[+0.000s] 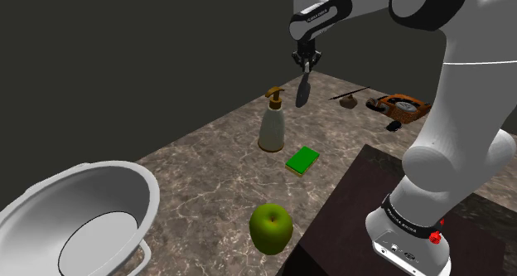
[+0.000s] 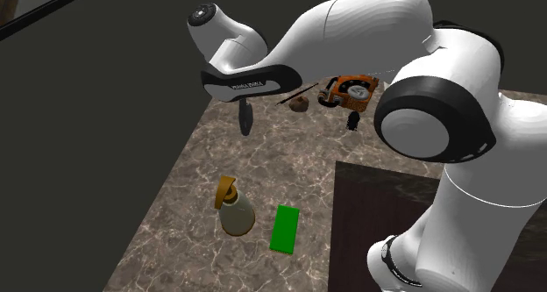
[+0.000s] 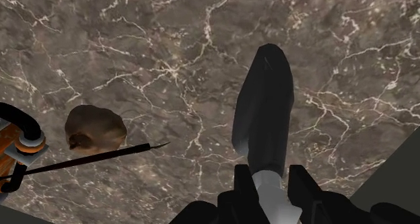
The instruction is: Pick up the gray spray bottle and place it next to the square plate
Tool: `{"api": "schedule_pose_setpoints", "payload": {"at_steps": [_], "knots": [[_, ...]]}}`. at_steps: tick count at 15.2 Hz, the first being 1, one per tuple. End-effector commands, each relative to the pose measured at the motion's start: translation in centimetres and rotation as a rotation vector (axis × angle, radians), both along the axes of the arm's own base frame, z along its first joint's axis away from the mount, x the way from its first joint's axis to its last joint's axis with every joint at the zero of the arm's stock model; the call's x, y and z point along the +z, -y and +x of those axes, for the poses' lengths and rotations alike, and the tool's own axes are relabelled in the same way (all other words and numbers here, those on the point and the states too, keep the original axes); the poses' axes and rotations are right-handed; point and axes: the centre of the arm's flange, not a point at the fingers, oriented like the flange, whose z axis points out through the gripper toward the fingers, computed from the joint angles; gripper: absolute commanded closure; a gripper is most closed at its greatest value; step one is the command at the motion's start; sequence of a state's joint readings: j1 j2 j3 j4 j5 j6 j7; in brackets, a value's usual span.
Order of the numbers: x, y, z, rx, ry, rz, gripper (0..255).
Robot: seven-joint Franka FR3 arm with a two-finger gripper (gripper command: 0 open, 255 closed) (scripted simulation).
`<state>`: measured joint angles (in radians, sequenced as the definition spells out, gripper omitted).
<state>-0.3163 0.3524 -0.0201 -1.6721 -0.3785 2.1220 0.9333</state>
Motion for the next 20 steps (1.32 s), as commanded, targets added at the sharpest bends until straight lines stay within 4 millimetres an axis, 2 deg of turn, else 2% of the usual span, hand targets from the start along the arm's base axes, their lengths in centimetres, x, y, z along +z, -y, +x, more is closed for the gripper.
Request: {"api": "schedule_pose_setpoints", "payload": {"at_steps": [1,4,20], "knots": [[0.0,0.0,0.0,0.000,0.000,0.000,255],[0.0,0.0,0.0,0.000,0.000,0.000,255],[8.4,0.0,0.0,0.000,0.000,0.000,255]]}}
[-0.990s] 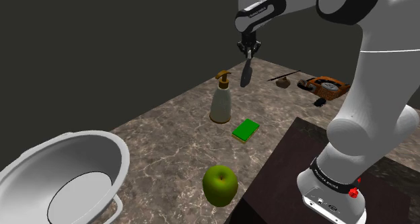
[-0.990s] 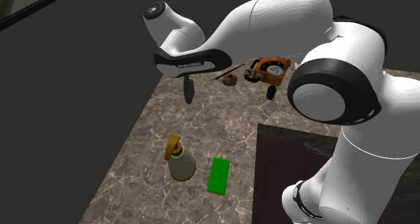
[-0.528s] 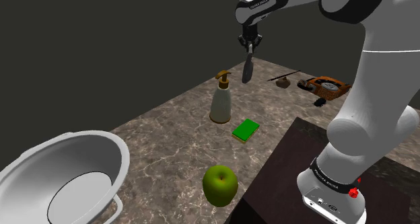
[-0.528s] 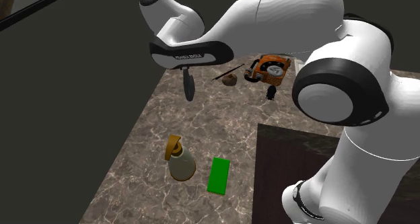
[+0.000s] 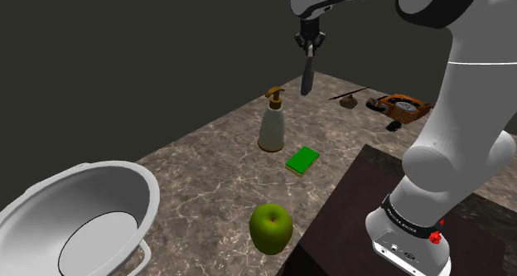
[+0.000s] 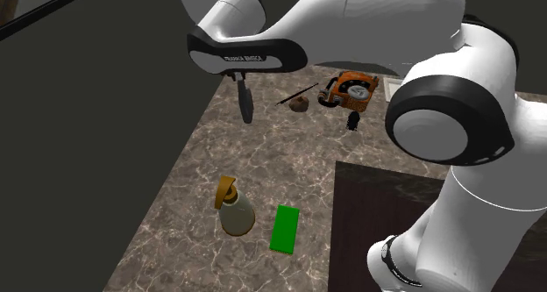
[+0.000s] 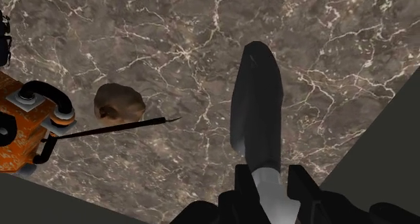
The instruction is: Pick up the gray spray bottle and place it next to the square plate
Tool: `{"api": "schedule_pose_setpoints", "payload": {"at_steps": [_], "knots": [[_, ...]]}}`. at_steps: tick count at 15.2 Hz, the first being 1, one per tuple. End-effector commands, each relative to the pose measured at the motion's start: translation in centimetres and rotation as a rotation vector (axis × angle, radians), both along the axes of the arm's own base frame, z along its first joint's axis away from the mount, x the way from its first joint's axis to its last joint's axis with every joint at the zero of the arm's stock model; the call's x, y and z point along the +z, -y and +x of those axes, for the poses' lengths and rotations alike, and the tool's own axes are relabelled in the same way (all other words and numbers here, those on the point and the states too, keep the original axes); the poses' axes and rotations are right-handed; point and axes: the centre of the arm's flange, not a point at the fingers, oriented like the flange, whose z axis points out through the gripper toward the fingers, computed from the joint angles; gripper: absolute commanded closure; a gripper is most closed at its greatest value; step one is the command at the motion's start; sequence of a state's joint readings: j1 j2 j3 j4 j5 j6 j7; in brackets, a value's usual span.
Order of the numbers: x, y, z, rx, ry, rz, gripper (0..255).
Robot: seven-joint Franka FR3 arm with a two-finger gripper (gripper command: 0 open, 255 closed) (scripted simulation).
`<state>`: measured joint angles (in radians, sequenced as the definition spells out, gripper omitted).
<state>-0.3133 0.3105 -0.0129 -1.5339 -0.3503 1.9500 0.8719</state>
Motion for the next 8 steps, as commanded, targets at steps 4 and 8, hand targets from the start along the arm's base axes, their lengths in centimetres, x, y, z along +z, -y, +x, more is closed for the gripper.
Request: {"api": "schedule_pose_setpoints", "payload": {"at_steps": [4,8], "knots": [[2.1,1.6,-3.5,0.000,0.000,0.000,255],[3.6,3.8,-8.1,0.000,0.000,0.000,255]]}}
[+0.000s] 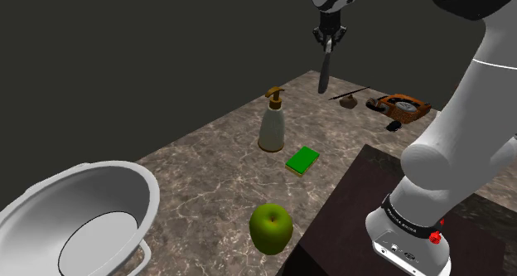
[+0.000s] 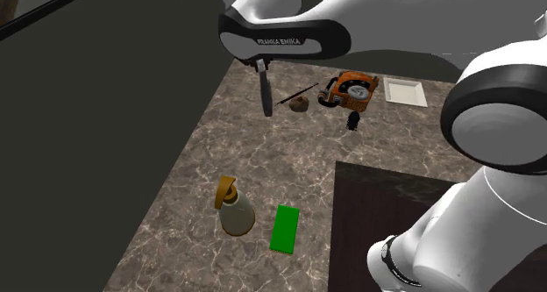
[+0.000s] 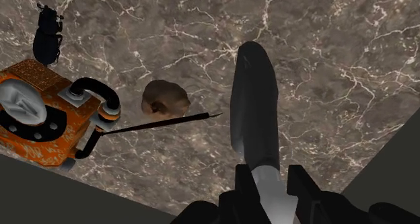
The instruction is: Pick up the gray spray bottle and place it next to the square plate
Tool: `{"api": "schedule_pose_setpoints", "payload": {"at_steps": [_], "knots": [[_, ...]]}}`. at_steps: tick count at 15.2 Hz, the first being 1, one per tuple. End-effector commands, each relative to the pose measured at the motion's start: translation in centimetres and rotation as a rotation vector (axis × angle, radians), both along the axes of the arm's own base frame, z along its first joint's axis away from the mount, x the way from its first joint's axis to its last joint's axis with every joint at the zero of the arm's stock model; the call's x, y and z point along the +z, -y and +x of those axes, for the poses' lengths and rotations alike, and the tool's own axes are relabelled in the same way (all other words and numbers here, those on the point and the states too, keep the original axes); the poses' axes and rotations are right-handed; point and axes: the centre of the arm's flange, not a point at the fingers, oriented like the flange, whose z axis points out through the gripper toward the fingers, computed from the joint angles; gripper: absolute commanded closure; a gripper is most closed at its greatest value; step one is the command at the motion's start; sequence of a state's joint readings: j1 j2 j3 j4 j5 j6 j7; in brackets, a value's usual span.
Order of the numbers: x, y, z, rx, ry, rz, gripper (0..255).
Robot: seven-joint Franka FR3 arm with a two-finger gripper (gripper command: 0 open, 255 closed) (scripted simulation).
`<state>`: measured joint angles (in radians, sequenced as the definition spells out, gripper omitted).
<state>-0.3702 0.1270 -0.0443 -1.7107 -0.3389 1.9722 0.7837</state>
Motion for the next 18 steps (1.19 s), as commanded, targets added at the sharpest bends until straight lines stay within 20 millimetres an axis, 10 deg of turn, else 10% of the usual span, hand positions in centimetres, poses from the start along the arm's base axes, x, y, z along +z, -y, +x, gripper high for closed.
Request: {"api": "schedule_pose_setpoints", "payload": {"at_steps": [1,18], "knots": [[0.7,1.1,-2.3,0.001,0.000,0.000,255],[6.9,10.2,-21.9,0.001,0.000,0.000,255]]}}
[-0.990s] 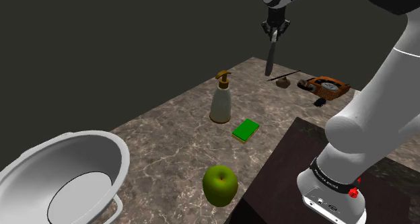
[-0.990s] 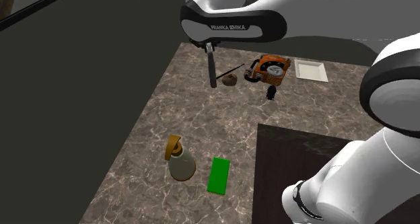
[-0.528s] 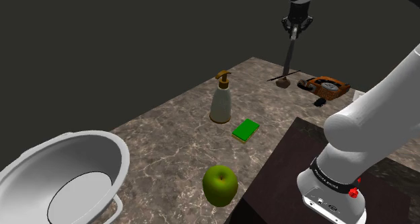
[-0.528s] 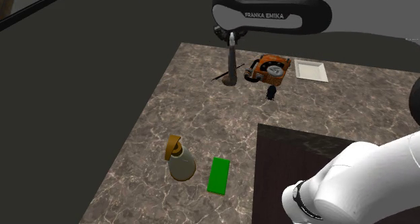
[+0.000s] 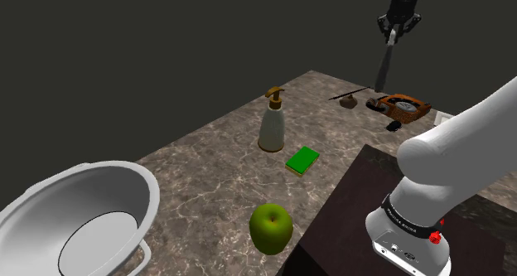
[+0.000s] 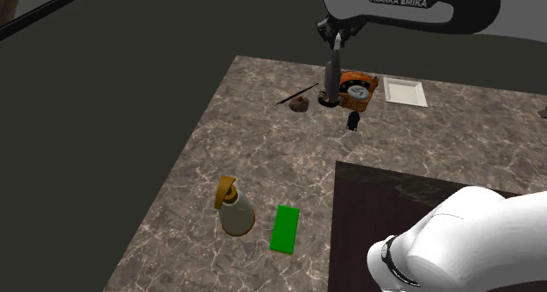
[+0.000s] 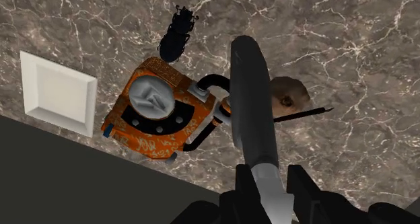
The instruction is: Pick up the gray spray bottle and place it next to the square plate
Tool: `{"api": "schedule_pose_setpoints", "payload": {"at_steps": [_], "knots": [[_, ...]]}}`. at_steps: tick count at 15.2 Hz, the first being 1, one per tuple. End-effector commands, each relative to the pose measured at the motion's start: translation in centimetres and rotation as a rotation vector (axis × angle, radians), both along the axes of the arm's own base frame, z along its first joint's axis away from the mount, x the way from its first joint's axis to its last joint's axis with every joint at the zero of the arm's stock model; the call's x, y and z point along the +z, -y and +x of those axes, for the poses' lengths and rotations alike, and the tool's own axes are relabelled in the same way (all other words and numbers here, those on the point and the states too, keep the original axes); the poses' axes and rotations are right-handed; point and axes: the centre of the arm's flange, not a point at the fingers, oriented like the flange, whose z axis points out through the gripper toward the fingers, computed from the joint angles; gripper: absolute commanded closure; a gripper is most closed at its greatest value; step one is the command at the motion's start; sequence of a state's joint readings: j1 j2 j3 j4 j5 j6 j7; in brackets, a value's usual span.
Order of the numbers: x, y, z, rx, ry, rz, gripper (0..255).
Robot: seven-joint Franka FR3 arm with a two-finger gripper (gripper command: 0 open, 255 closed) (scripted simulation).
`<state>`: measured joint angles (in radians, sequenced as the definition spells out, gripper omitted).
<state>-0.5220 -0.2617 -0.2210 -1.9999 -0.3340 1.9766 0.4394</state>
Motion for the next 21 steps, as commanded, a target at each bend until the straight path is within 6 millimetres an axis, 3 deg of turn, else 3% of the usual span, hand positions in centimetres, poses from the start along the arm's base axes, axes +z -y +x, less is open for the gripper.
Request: {"api": "schedule_pose_setpoints", "payload": {"at_steps": [1,21], "knots": [[0.4,1.0,-2.3,0.001,0.000,0.000,255],[7.7,11.7,-25.3,0.001,0.000,0.000,255]]}}
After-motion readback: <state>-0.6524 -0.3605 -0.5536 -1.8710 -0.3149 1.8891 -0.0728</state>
